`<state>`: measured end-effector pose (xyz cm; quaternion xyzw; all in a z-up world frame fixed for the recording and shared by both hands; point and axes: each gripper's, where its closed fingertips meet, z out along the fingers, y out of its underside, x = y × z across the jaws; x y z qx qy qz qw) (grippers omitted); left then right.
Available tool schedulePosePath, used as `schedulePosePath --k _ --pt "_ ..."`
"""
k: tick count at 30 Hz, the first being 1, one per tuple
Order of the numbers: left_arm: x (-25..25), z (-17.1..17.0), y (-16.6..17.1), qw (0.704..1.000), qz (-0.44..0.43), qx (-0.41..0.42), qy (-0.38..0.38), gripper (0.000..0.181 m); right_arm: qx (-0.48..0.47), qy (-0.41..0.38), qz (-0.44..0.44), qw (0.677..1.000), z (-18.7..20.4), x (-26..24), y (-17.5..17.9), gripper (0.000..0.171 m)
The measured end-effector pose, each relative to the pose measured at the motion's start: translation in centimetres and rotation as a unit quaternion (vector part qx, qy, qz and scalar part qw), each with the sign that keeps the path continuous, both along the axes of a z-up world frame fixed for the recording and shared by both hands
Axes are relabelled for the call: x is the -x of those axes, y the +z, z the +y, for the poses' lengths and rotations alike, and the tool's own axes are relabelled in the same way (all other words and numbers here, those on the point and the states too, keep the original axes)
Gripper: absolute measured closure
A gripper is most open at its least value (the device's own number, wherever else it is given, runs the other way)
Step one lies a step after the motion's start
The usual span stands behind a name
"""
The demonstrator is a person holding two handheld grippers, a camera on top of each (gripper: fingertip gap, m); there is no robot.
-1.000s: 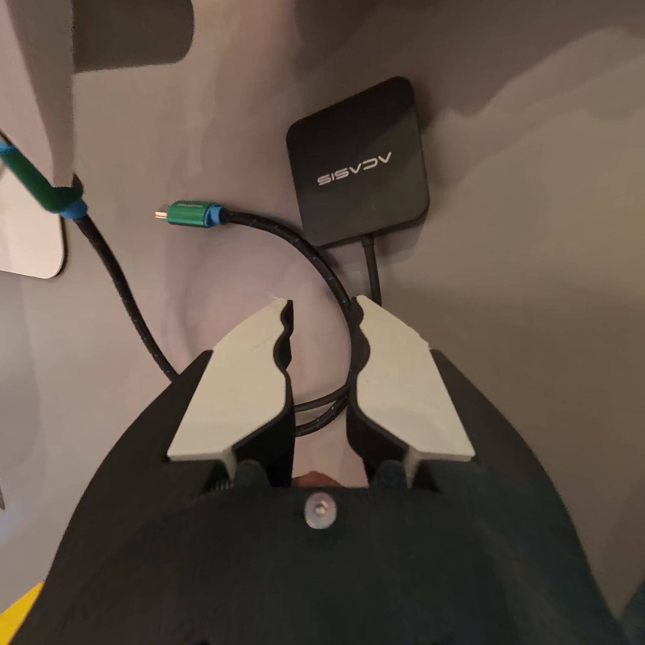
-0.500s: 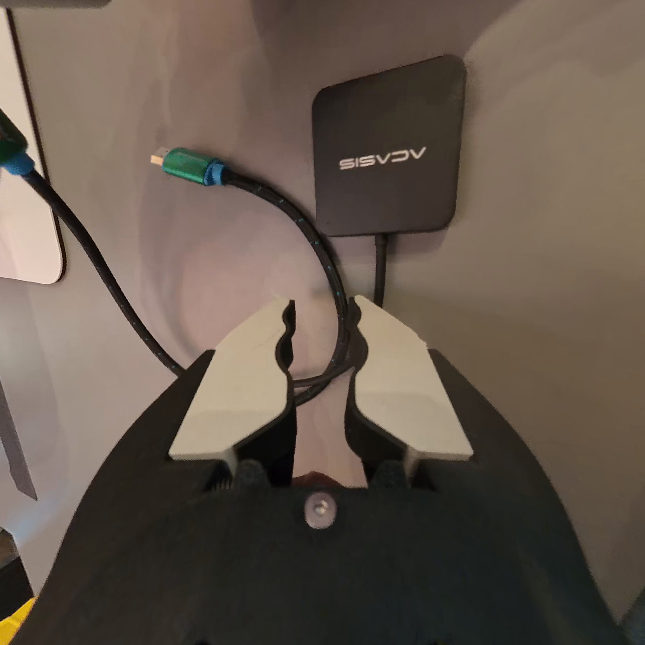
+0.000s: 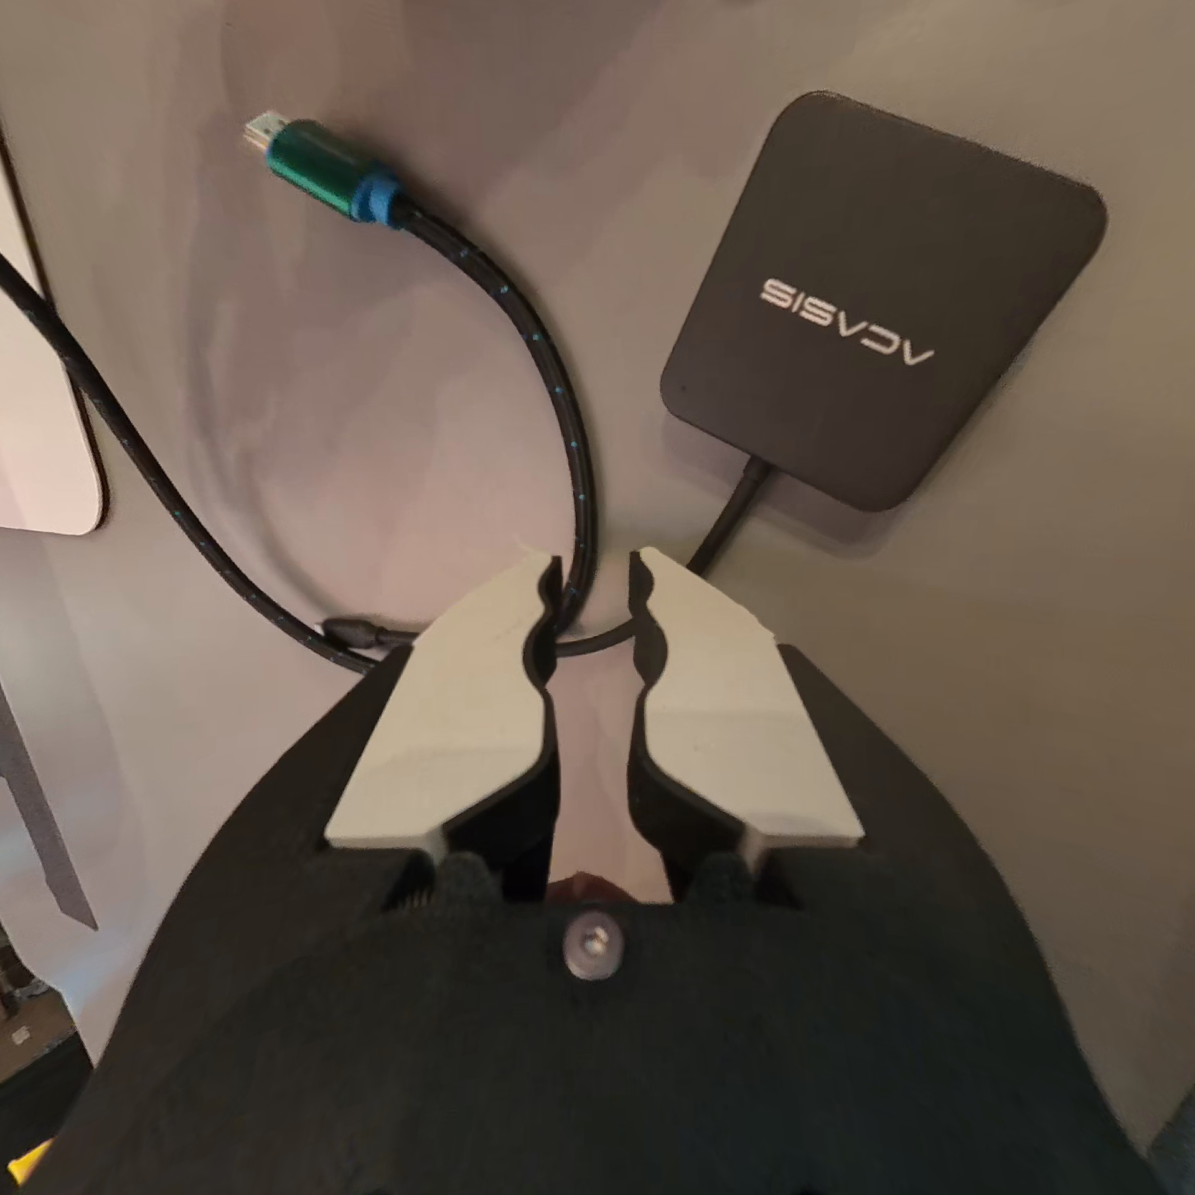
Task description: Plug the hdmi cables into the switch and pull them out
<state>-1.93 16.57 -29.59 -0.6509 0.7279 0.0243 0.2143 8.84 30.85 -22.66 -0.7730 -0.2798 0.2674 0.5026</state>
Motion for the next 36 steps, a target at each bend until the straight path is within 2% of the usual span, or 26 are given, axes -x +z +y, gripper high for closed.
schedulePosePath --k 6,14,25,31,36 --pt "0.2 -0.7 -0.3 1.0 0.006 0.01 -0.017 0.174 -0.007 -0.031 -0.007 0.999 0.9 -1.6 0.0 0.16" --pt "0.4 -0.2 -0.1 1.0 0.003 0.011 -0.003 0.164 -0.003 -0.038 0.028 0.999 0.9 -2.2 0.6 0.16" --pt "1.4 0.6 -0.1 1.0 0.013 0.016 0.013 0.164 -0.026 -0.09 0.153 0.984 1.5 -5.6 4.1 0.161" --pt "1.5 1.5 -0.1 0.999 0.003 0.009 0.04 0.161 0.01 -0.045 0.218 0.975 1.1 -4.5 4.1 0.161" --pt "1.8 2.7 0.3 0.998 -0.005 -0.007 0.067 0.145 0.049 0.012 0.233 0.971 0.0 -1.8 3.6 0.161"
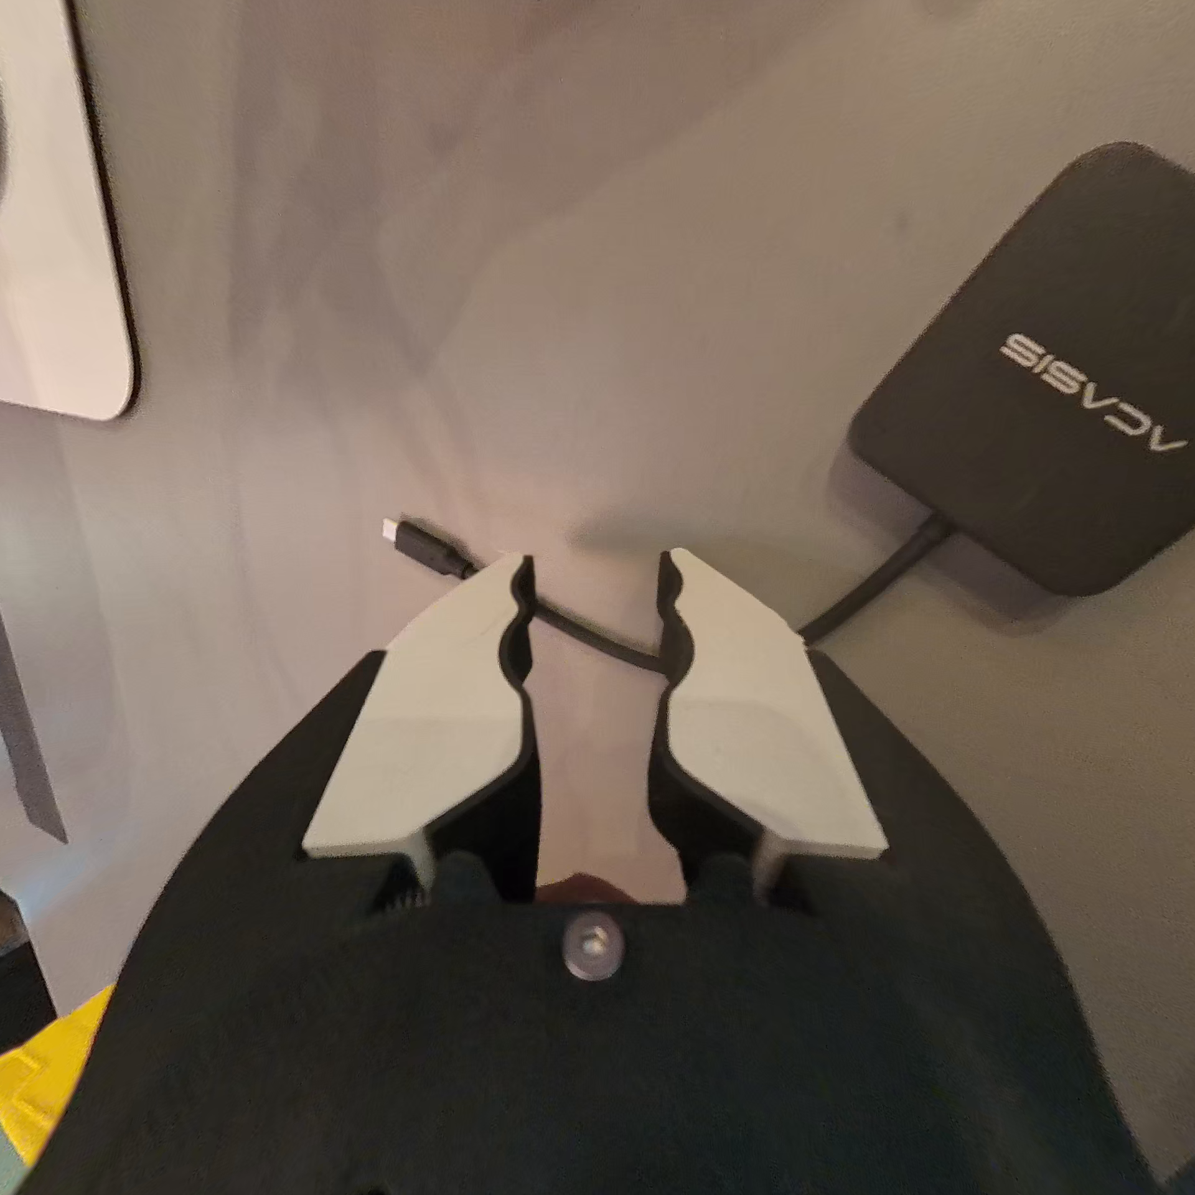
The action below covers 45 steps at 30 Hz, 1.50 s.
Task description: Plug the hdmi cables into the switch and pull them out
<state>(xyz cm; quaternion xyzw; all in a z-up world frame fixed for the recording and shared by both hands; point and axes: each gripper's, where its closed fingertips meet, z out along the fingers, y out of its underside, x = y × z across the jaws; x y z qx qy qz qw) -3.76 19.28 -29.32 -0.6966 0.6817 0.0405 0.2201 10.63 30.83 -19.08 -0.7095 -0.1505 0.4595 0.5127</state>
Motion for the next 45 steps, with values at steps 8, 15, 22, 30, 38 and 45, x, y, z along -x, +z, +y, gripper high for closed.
schedulePosePath --k 8,15,22,30,38,45 --pt "0.3 1.9 0.8 0.998 -0.025 -0.034 0.035 0.13 0.052 0.095 0.114 0.988 -1.6 2.1 0.8 0.161" --pt "0.0 3.6 2.9 0.992 -0.081 -0.075 0.063 0.124 0.066 0.167 0.145 0.973 -3.5 4.5 1.4 0.161" --pt "-1.0 4.1 5.3 0.981 -0.149 -0.106 0.057 0.122 0.064 0.224 0.157 0.96 -5.3 6.4 2.0 0.161" --pt "-1.8 4.4 7.7 0.964 -0.222 -0.138 0.053 0.122 0.079 0.271 0.18 0.942 -6.9 8.2 2.3 0.161" --pt "-2.6 4.0 9.3 0.948 -0.281 -0.146 0.039 0.124 0.083 0.314 0.202 0.924 -8.3 9.1 3.0 0.162" --pt "-3.4 3.4 9.6 0.942 -0.306 -0.136 0.023 0.122 0.094 0.346 0.211 0.91 -9.3 9.7 3.1 0.162"
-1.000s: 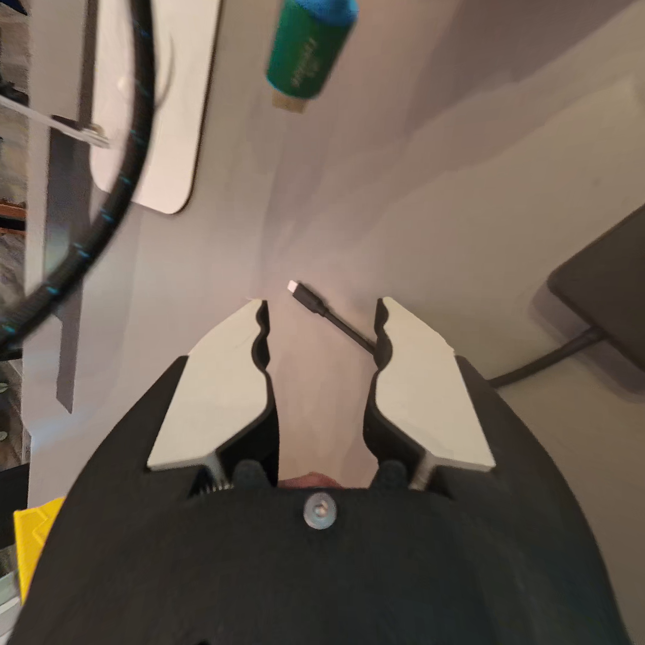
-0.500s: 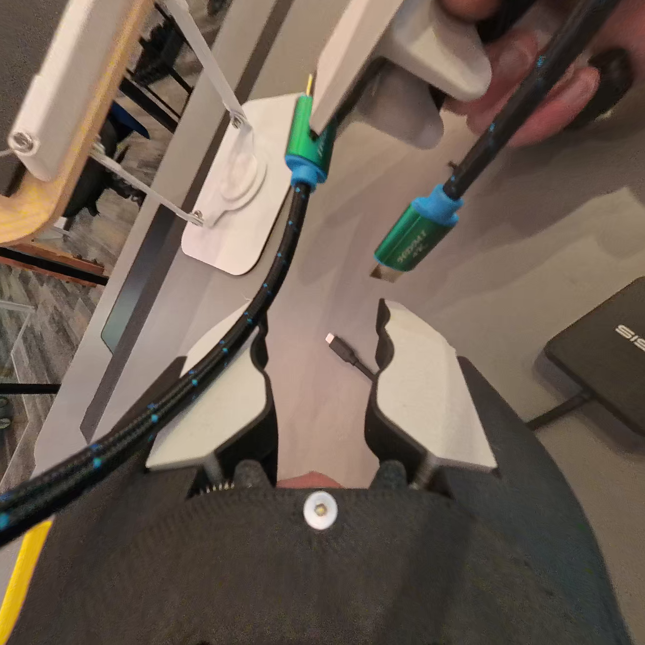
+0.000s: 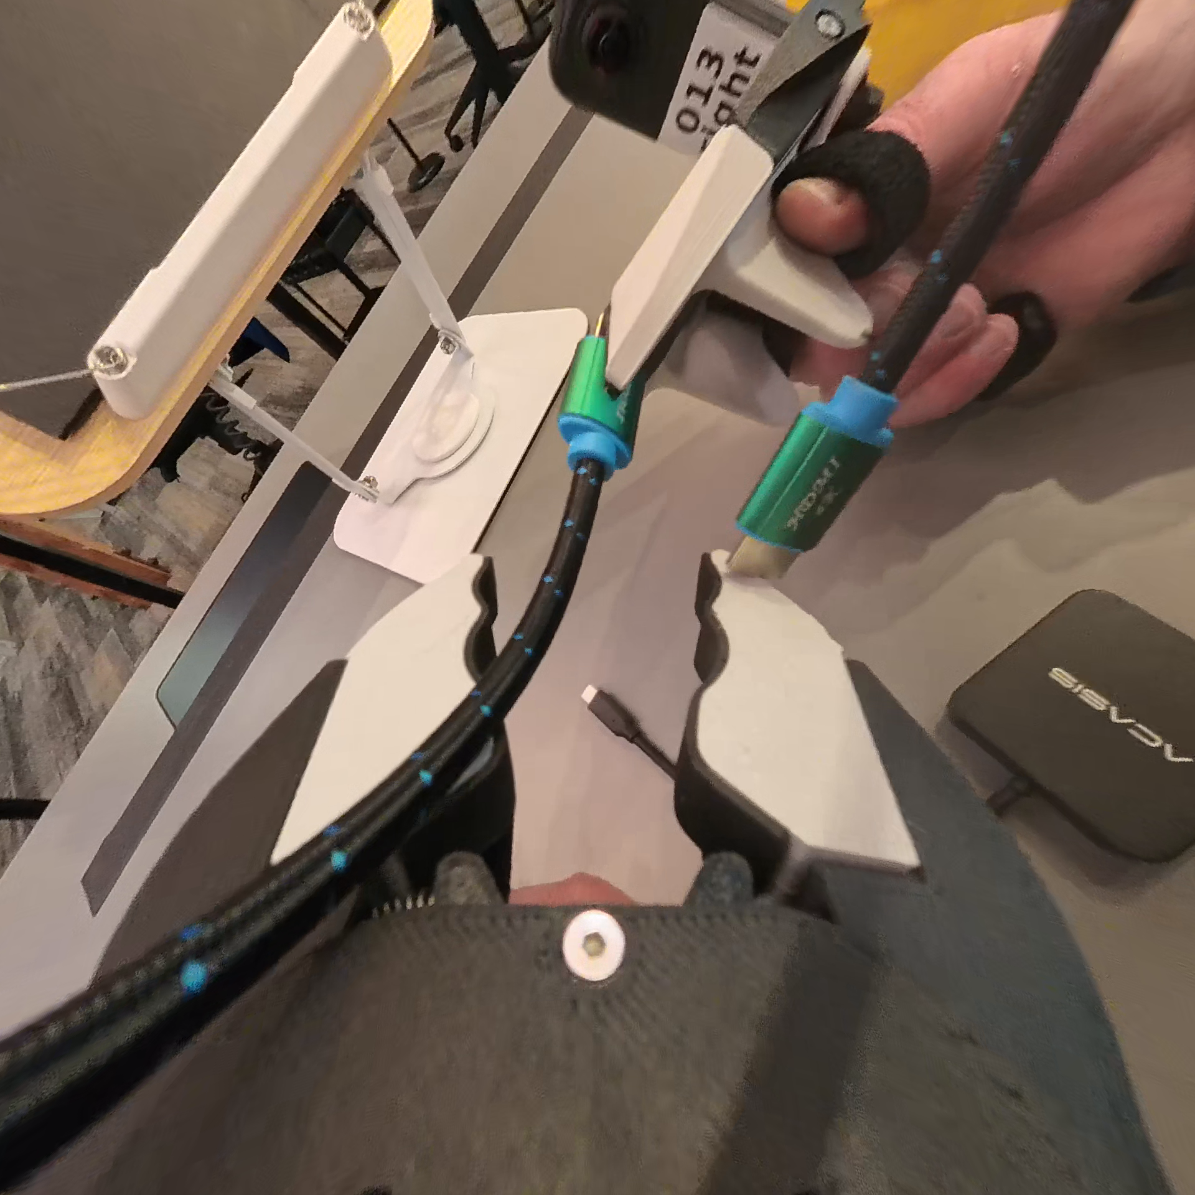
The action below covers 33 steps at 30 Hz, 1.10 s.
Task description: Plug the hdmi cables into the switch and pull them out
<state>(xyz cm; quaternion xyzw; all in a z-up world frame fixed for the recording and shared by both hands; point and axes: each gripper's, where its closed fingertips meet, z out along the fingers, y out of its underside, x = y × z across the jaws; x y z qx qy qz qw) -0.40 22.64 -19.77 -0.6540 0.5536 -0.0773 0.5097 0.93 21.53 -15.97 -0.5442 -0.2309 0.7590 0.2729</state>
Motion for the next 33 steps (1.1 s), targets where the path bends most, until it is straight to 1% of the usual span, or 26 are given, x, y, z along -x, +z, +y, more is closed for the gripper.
schedulePosePath --k 6,13,21,25,29,33 --pt "-0.5 -0.8 1.1 0.999 -0.015 -0.028 -0.027 0.134 0.012 0.028 -0.006 1.0 -0.7 0.5 -0.4 0.161" --pt "-0.5 -1.1 1.5 0.998 -0.023 -0.032 -0.039 0.143 0.029 0.055 -0.03 0.998 -1.5 1.2 -1.5 0.158" --pt "-0.7 -1.9 1.0 0.997 -0.007 -0.039 -0.06 0.157 0.036 0.071 -0.038 0.996 -2.0 1.4 -1.8 0.158" --pt "-1.0 -2.4 0.9 0.996 0.002 -0.042 -0.073 0.167 0.036 0.071 -0.037 0.996 -2.0 1.3 -1.8 0.157" --pt "-1.0 -2.5 1.0 0.996 0.005 -0.056 -0.073 0.164 0.04 0.076 -0.039 0.995 -2.1 1.4 -1.9 0.156" --pt "-1.3 -2.8 1.8 0.992 0.01 -0.095 -0.077 0.159 0.043 0.084 -0.058 0.994 -2.4 1.8 -2.6 0.157"
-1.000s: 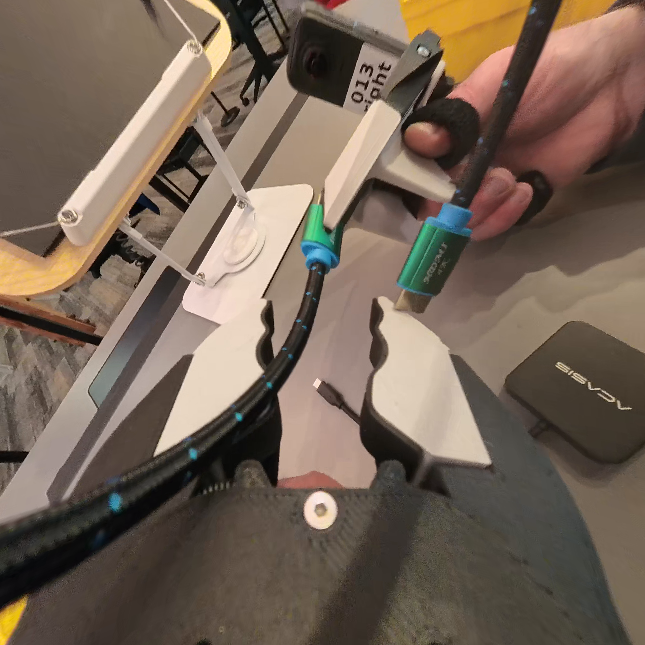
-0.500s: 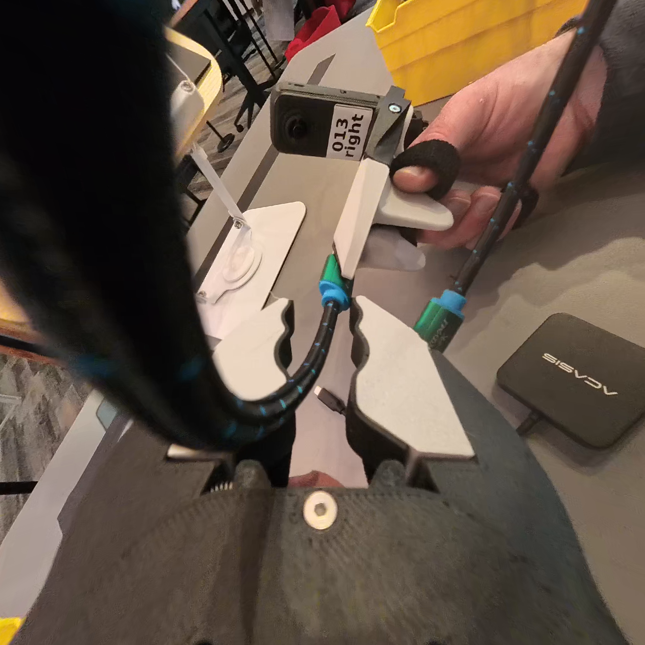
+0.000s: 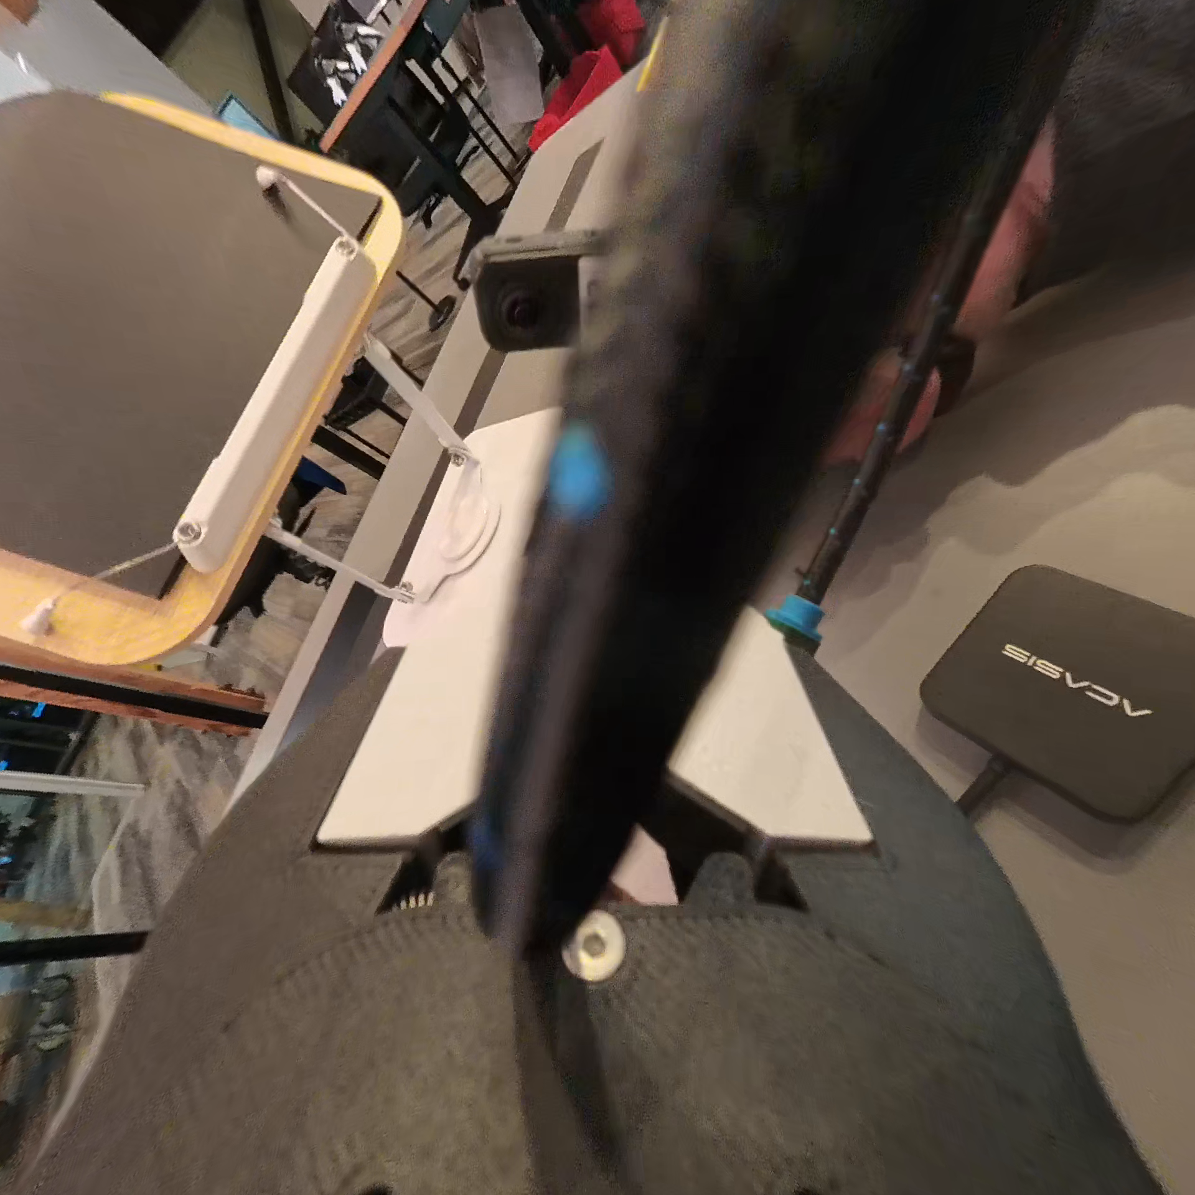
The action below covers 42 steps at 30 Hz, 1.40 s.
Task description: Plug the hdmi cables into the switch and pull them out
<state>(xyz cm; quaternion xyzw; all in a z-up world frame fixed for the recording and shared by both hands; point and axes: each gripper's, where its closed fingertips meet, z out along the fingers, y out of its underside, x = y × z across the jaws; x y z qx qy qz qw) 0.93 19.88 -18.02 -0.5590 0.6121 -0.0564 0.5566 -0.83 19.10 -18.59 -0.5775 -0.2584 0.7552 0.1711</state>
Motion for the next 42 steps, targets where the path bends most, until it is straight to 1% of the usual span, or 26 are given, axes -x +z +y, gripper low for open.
schedulePosePath --k 2,4,6,14,15,16,18,23,26,27,29,31,35,37,42 --pt "-0.2 -0.4 -0.2 0.999 0.022 -0.024 -0.009 0.159 0.008 0.006 -0.003 1.0 -0.1 0.2 -0.3 0.156" --pt "-0.2 -0.5 -0.5 0.998 0.038 -0.04 -0.008 0.164 0.007 0.008 -0.008 1.0 -0.2 0.1 -0.4 0.156" --pt "-0.1 -0.5 -0.6 0.999 0.039 -0.037 -0.01 0.168 0.004 0.006 -0.009 1.0 -0.2 0.1 -0.4 0.156" --pt "-0.1 -0.5 -0.3 0.999 0.035 -0.036 -0.004 0.17 -0.006 0.001 -0.002 1.0 0.0 0.0 -0.1 0.153" --pt "-0.2 -0.6 -0.2 0.999 0.029 -0.034 -0.006 0.17 -0.012 -0.003 0.002 1.0 0.0 0.0 0.1 0.15" --pt "-0.3 -0.7 0.0 0.999 0.025 -0.029 -0.007 0.174 -0.02 -0.008 0.004 1.0 0.1 -0.1 0.3 0.148" --pt "-0.4 -0.8 0.3 1.0 0.014 -0.021 -0.008 0.174 -0.033 -0.012 0.005 0.999 0.1 -0.1 0.5 0.146" --pt "-0.5 -1.0 0.7 1.0 -0.012 0.009 -0.013 0.174 -0.06 -0.02 0.014 0.998 0.1 -0.4 1.2 0.147" --pt "-0.2 -0.8 1.3 0.999 -0.038 0.038 -0.01 0.175 -0.064 -0.04 0.038 0.996 0.7 -1.2 2.1 0.148" --pt "-0.1 -0.7 1.5 0.998 -0.048 0.05 -0.008 0.175 -0.077 -0.051 0.03 0.995 1.0 -1.4 2.1 0.149" --pt "0.0 -0.6 1.9 0.994 -0.071 0.077 -0.009 0.176 -0.133 -0.077 -0.008 0.988 1.3 -1.5 1.5 0.149" --pt "0.0 -0.5 2.2 0.99 -0.088 0.106 -0.011 0.176 -0.178 -0.086 -0.053 0.979 1.2 -1.2 0.6 0.149" --pt "0.5 0.1 2.2 0.979 -0.121 0.161 -0.007 0.176 -0.219 -0.08 -0.092 0.968 0.8 -0.5 -0.5 0.15" --pt "0.6 0.2 2.4 0.974 -0.135 0.184 -0.007 0.176 -0.265 -0.085 -0.132 0.951 0.7 0.0 -1.4 0.146" --pt "0.5 0.3 3.2 0.96 -0.17 0.222 -0.007 0.176 -0.382 -0.102 -0.179 0.901 0.2 1.4 -2.2 0.132"
